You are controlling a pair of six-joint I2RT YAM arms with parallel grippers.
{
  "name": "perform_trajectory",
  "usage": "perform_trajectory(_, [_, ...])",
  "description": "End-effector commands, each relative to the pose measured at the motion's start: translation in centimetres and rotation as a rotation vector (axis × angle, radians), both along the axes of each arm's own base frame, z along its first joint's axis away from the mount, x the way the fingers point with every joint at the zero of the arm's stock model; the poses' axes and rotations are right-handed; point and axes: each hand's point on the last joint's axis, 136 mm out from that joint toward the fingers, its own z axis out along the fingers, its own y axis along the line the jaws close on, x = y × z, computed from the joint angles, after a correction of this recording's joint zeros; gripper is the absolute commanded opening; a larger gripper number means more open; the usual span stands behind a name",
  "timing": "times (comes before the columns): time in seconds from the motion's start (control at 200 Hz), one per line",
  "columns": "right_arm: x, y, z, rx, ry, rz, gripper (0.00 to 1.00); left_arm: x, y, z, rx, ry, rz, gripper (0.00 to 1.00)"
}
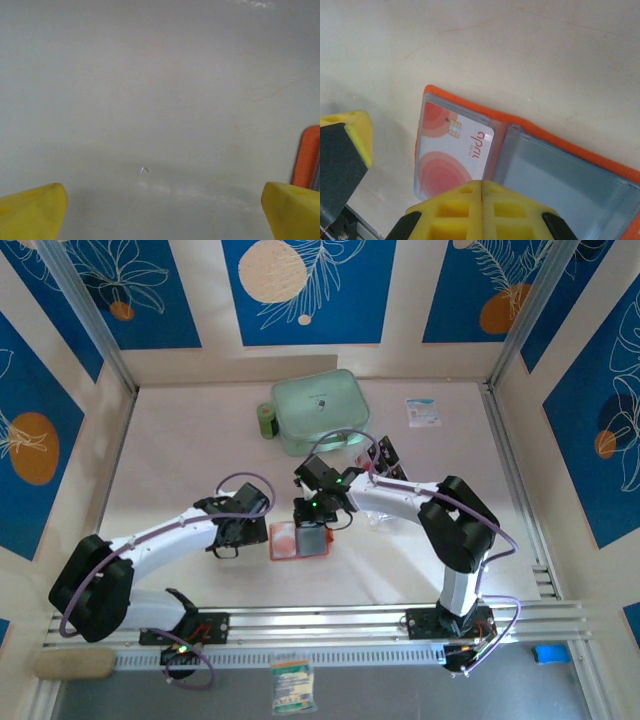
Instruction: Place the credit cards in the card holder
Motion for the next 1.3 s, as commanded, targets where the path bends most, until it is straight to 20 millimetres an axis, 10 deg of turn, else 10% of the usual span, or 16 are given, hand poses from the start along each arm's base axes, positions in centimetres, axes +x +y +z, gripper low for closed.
perform_trajectory(0.0, [-0.5, 0.7, -0.5, -0.006, 0.019, 0.029, 0.03, -0.3, 0.4, -0.6, 0.008, 0.025, 0.003, 0.99])
perform_trajectory(0.63, [-1.0, 1.9, -2.1, -0.021, 0.06, 0.046, 0.03, 0.0, 0.0, -0.7, -0.009, 0.017, -0.012, 0.99])
perform_trajectory(1.295, [-0.2, -1.5, 3.8, -0.009, -0.052, -0.007, 0.07, 0.2, 0.0, 1.5, -0.07, -0.08, -0.022, 1.0])
